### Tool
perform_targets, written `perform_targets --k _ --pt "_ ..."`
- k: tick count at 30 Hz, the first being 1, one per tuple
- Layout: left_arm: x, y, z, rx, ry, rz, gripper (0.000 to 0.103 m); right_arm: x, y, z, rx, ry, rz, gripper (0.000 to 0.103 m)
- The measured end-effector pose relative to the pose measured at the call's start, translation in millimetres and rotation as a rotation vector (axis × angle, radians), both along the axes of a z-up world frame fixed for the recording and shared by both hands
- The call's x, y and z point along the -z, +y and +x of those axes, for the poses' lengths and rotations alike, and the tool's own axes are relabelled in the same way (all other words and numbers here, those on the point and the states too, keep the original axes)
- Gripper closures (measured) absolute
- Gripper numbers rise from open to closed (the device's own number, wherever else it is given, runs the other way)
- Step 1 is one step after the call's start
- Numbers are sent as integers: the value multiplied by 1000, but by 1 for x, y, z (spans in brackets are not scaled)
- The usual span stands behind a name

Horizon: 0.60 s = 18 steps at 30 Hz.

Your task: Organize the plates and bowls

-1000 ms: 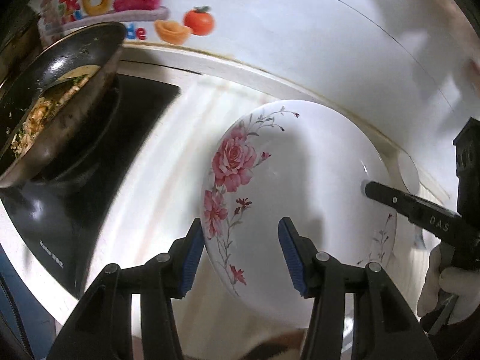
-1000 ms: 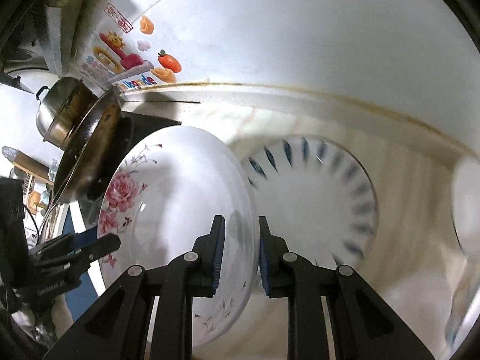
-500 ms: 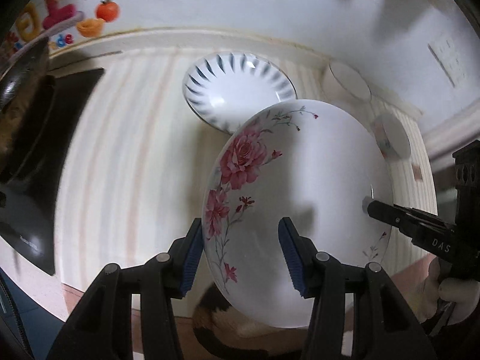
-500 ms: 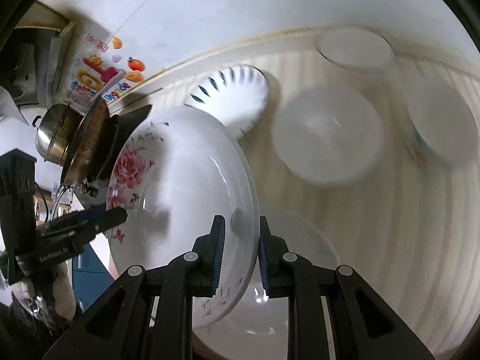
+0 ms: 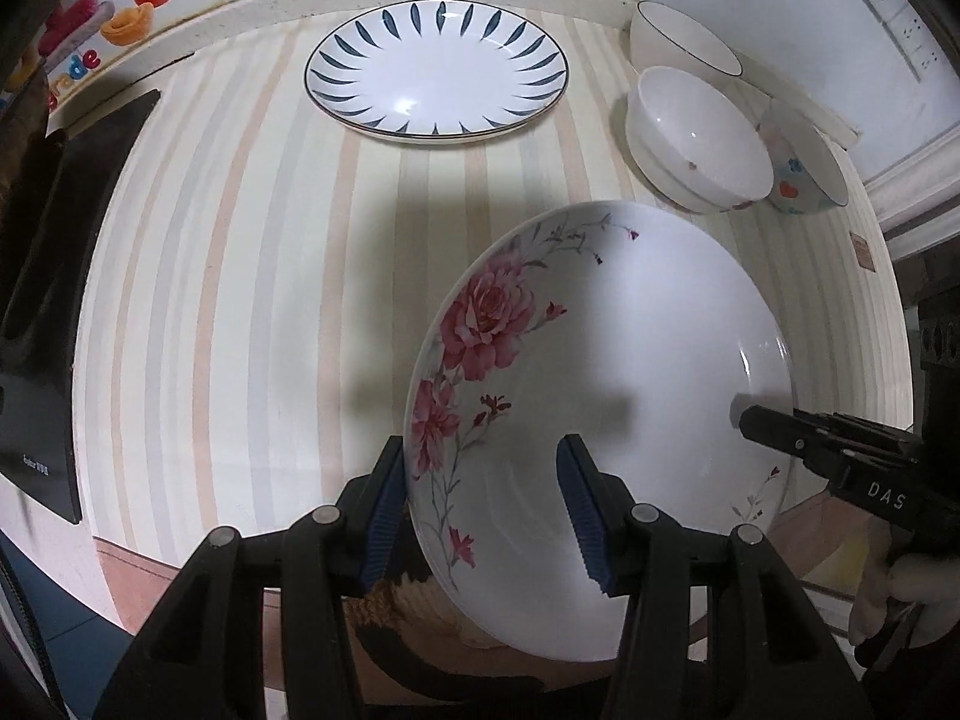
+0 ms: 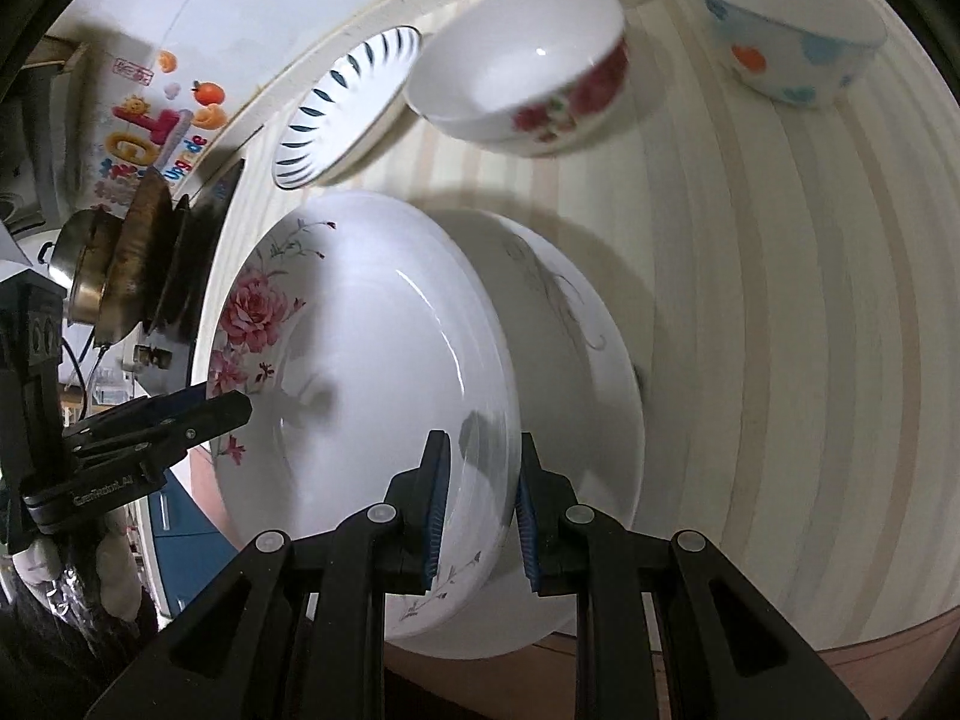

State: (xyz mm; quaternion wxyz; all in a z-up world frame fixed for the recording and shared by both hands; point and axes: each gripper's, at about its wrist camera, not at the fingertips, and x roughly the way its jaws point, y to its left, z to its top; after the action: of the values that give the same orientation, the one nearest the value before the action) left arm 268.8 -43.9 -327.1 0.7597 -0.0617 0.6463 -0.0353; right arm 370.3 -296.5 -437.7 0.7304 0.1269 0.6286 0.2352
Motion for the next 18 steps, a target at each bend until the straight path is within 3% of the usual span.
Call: perform_targets --k 14,18 --pt "5 -17 3 21 6 38 55 5 -4 1 -14 16 -38 80" --pt "9 -21 2 30 11 46 55 -1 0 3 -32 -3 -88 80"
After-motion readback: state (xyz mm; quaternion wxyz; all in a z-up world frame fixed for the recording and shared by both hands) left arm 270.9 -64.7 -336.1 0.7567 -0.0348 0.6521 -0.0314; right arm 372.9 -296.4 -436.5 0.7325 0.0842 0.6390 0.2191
